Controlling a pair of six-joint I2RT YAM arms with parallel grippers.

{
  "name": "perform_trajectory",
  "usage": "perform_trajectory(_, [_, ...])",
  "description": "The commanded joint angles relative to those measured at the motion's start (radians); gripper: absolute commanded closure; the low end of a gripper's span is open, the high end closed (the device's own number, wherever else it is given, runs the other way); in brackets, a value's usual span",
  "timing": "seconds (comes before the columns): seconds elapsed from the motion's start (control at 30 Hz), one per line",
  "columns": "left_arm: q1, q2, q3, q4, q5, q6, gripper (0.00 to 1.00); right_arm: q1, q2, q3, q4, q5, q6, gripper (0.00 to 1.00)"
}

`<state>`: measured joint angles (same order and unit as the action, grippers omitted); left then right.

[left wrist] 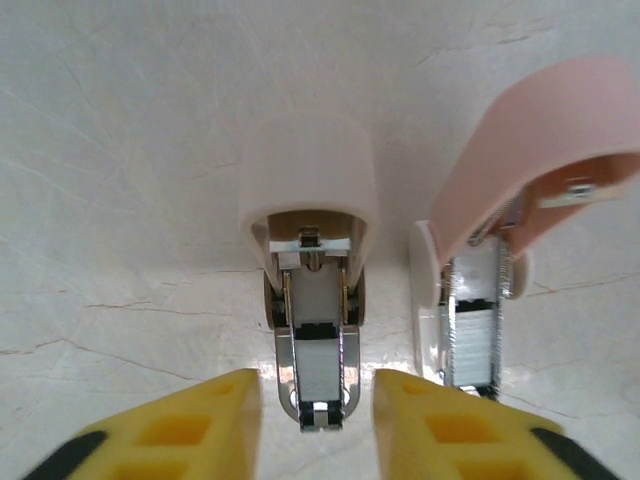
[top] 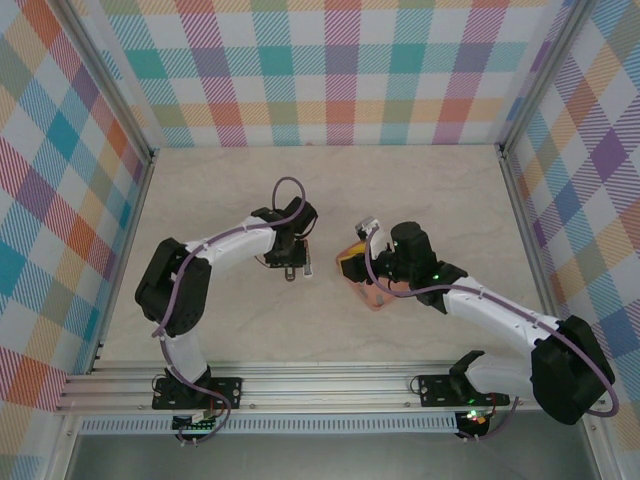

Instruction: Load the staples into the stapler

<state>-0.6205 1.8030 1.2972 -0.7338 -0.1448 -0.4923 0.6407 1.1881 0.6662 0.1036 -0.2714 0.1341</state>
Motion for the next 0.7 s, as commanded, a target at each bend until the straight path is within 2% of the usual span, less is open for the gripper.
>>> perform_trajectory(0.0, [-0.001,-0.074,0.067,-0.022,-0.007,0.041,0.55,-0.001,-0.013,-0.004,-0.011,-0.023,-0.012,0.55])
perform_trajectory(0.1, [0.029,-0.074,0.110,-0.026,0.023,0.089,0.43,-0.001,-0.005,0.001,-0.005,-0.035,-0.010,0.55])
perform_trajectory(0.2, [0.078,-0.063,0.137,-0.005,0.074,0.146,0.37,-0.001,0.009,0.011,-0.007,-0.054,0.002,0.55])
perform_trajectory(0.27, [0.113,-0.049,0.158,-0.002,0.113,0.175,0.37,-0.001,0.018,0.021,-0.015,-0.064,0.019,0.55])
perform_trajectory(0.5, [0.227,0.047,0.250,-0.023,0.416,0.348,0.35,0.000,0.025,0.019,0.008,-0.094,0.088,0.55])
perform_trajectory(0.67, [0.257,0.132,0.312,-0.050,0.548,0.415,0.41,0.009,0.070,0.023,0.039,-0.146,0.227,0.56])
